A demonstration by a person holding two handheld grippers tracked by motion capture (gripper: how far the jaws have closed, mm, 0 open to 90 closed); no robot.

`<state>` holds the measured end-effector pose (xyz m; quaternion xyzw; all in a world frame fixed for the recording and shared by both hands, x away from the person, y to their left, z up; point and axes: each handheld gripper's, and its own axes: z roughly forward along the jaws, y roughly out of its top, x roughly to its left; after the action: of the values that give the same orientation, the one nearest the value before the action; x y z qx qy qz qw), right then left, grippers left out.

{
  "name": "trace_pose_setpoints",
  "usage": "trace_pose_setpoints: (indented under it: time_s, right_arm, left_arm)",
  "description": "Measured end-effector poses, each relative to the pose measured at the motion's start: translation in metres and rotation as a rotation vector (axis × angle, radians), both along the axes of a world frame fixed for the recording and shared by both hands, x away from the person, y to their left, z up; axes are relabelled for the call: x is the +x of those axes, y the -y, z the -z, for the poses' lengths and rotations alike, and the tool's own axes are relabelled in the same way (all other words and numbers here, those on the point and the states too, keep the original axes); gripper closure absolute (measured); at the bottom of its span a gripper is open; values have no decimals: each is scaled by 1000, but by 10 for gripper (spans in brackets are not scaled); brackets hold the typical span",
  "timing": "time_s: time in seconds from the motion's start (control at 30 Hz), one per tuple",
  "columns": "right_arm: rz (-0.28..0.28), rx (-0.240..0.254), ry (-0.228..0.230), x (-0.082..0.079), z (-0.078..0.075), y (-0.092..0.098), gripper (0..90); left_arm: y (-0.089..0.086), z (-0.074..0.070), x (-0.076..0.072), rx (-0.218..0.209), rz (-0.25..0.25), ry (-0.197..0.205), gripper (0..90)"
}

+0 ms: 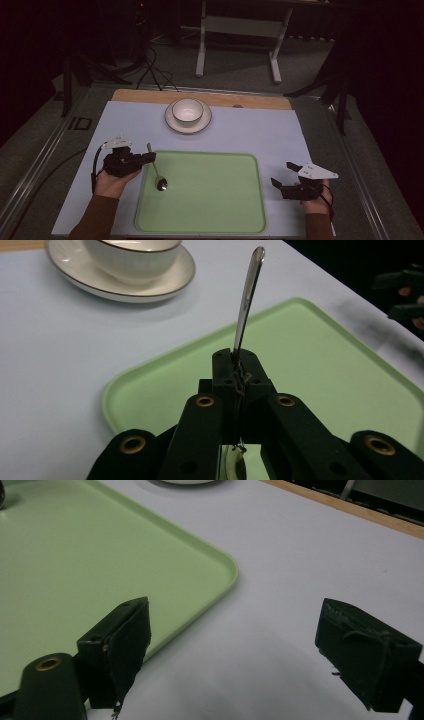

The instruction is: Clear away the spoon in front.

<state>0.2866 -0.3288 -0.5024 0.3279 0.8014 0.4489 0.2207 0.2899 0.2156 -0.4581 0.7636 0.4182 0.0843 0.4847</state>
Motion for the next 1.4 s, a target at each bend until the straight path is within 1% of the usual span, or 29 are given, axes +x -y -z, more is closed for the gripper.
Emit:
trace_pose_setpoints:
  time_s: [0.03, 0.1, 0.13, 0.17, 0.27, 0.37, 0.43, 0.47, 0.57, 0.73, 0.77, 0.87, 1.07, 1.27, 1.33, 1.4]
  right_arm:
    - [0, 0, 0, 0, 0, 0, 143]
    - [0, -1, 0, 0, 0, 0, 143]
    - [0, -1, 0, 0, 0, 0, 143]
    - [-1, -2, 0, 0, 0, 0, 143]
    - [0, -2, 0, 0, 0, 0, 143]
    - [-1, -3, -1, 0, 0, 0, 143]
    - [-3, -4, -2, 1, 0, 0, 143]
    - [-4, -4, -2, 1, 0, 0, 143]
    - [-4, -4, -1, 1, 0, 0, 143]
    - [-4, -4, -1, 1, 0, 0, 143]
    - [-5, -4, -1, 1, 0, 0, 143]
    - [-5, -3, -1, 1, 0, 0, 143]
    - [-5, -5, -1, 1, 0, 0, 143]
    - [-6, -3, -1, 1, 0, 0, 143]
    - [-7, -4, -1, 1, 0, 0, 143]
    - [-8, -6, 0, 1, 0, -1, 143]
  left_arm:
    - [1, 2, 0, 7, 7, 0, 882]
    - [4, 7, 0, 16, 13, -13, 871]
    - [4, 7, 0, 16, 13, -13, 864]
    - [6, 12, 1, 23, 15, -27, 864]
    - [8, 17, 2, 21, 17, -39, 848]
    - [8, 20, 3, 28, 18, -35, 837]
    - [9, 24, 3, 32, 38, -23, 828]
    - [9, 25, 3, 38, 45, -22, 822]
    - [9, 29, 3, 25, 59, -25, 816]
    - [11, 35, 2, 39, 73, -22, 803]
    - [11, 36, 2, 41, 74, -18, 797]
    - [12, 40, 2, 43, 75, -28, 788]
    - [12, 44, 3, 41, 71, -31, 769]
    - [13, 51, 4, 54, 74, -47, 759]
    - [13, 52, 5, 59, 73, -46, 756]
    - [13, 55, 5, 65, 67, -54, 750]
